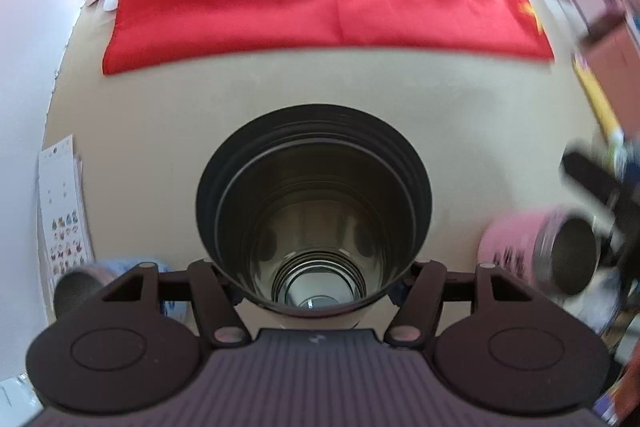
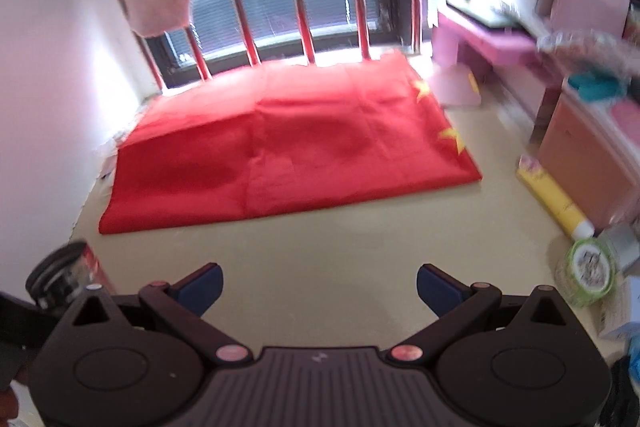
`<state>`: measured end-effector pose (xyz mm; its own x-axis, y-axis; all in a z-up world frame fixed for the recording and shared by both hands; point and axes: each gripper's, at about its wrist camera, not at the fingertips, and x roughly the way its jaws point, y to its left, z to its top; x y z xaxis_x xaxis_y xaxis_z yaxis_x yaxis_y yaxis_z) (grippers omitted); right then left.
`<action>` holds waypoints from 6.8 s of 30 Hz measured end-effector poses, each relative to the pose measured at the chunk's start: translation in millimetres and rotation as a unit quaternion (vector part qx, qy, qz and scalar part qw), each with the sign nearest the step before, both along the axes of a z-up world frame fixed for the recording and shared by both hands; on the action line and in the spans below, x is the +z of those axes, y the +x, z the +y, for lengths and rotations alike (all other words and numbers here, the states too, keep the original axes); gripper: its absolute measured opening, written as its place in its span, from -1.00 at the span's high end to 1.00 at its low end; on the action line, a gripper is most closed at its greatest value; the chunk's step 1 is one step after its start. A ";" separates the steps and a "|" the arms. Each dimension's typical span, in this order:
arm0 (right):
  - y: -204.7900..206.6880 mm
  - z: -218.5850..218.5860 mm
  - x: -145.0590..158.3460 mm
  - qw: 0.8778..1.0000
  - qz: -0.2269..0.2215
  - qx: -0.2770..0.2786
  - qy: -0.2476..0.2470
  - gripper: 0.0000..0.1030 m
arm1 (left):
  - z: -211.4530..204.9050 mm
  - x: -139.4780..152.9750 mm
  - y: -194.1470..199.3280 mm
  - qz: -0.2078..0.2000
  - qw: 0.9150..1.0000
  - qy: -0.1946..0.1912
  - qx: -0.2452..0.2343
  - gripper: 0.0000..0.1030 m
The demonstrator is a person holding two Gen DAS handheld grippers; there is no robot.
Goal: Flip cup upright
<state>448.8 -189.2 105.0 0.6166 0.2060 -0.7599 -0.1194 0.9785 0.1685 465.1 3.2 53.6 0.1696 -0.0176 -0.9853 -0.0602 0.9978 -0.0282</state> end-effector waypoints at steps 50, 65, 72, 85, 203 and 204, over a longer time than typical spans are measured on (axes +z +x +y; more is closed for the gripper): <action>-164.7 97.8 -79.1 0.996 -0.033 0.075 -0.034 -1.00 | 81.4 -38.3 -251.3 -0.286 0.947 0.033 -0.139 -1.00; -76.8 115.5 -138.3 0.986 0.166 0.002 0.021 -0.55 | 138.7 -53.0 -252.8 -0.277 0.958 0.007 -0.071 -1.00; -80.2 148.3 -133.4 0.964 0.154 0.180 -0.124 -0.37 | 141.6 -56.3 -251.9 -0.272 0.960 0.003 -0.061 -1.00; -55.2 141.3 -134.7 0.975 0.163 0.123 -0.086 -0.68 | 128.9 -59.2 -243.8 -0.272 0.960 0.007 -0.065 -1.00; -420.3 -8.1 -92.2 0.941 -0.335 0.042 0.022 -1.00 | 46.8 -34.2 -463.7 -0.535 0.845 0.012 0.008 -1.00; -420.3 -7.8 -92.4 0.941 -0.335 0.042 0.022 -1.00 | 46.6 -34.3 -463.8 -0.535 0.844 0.012 0.007 -1.00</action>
<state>28.5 -197.0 12.6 0.9342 0.2980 -0.1958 -0.2904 0.9545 0.0673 1.3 49.8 19.3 0.9636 0.0104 -0.2670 -0.0258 0.9982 -0.0540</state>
